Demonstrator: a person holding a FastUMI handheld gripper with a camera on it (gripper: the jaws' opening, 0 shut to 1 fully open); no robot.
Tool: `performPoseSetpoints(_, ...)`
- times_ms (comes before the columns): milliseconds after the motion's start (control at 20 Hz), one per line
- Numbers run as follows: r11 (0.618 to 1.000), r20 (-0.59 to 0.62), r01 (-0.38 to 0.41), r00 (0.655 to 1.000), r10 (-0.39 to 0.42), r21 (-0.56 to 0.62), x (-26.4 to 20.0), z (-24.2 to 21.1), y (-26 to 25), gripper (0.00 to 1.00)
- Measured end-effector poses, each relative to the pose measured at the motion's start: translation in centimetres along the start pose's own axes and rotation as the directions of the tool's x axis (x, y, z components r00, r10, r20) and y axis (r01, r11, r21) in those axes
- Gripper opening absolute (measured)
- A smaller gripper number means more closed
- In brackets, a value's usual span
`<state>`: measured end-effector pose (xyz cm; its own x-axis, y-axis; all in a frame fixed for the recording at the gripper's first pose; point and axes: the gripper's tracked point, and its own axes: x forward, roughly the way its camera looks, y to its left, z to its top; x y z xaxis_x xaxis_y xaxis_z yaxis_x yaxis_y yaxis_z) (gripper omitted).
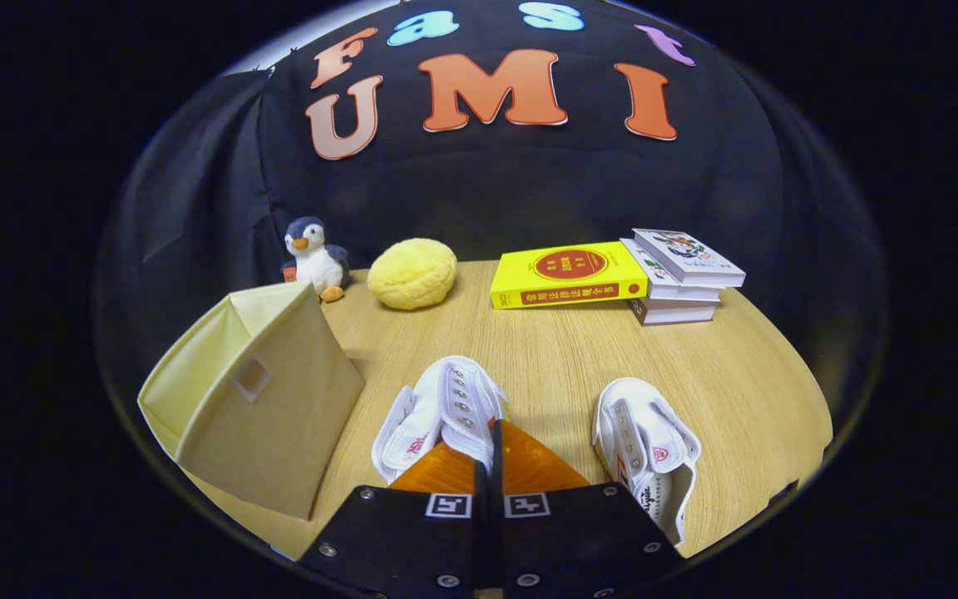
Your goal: Open the storage box then place both shoes into the box .Put the left shoe in first, then the right shoe, with the right side of both shoes facing outward in a uniform manner.
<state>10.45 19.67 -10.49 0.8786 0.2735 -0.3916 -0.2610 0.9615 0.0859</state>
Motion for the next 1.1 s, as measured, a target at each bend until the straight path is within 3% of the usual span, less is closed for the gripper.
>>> performPoseSetpoints(300, 1.000, 0.118, -0.017, 0.993, 0.017, -0.005, -4.6, 9.7, 5.7, 0.00)
performPoseSetpoints(500, 0.998, 0.154, -0.060, 0.986, 0.057, 0.012, -6.3, 12.8, 11.9, 0.00)
performPoseSetpoints(750, 0.992, 0.080, -0.107, 0.992, 0.102, 0.066, -5.0, 10.4, 20.3, 0.00)
performPoseSetpoints(1100, 0.997, -0.059, -0.063, 0.996, 0.066, 0.052, -0.9, 4.3, 28.2, 0.00)
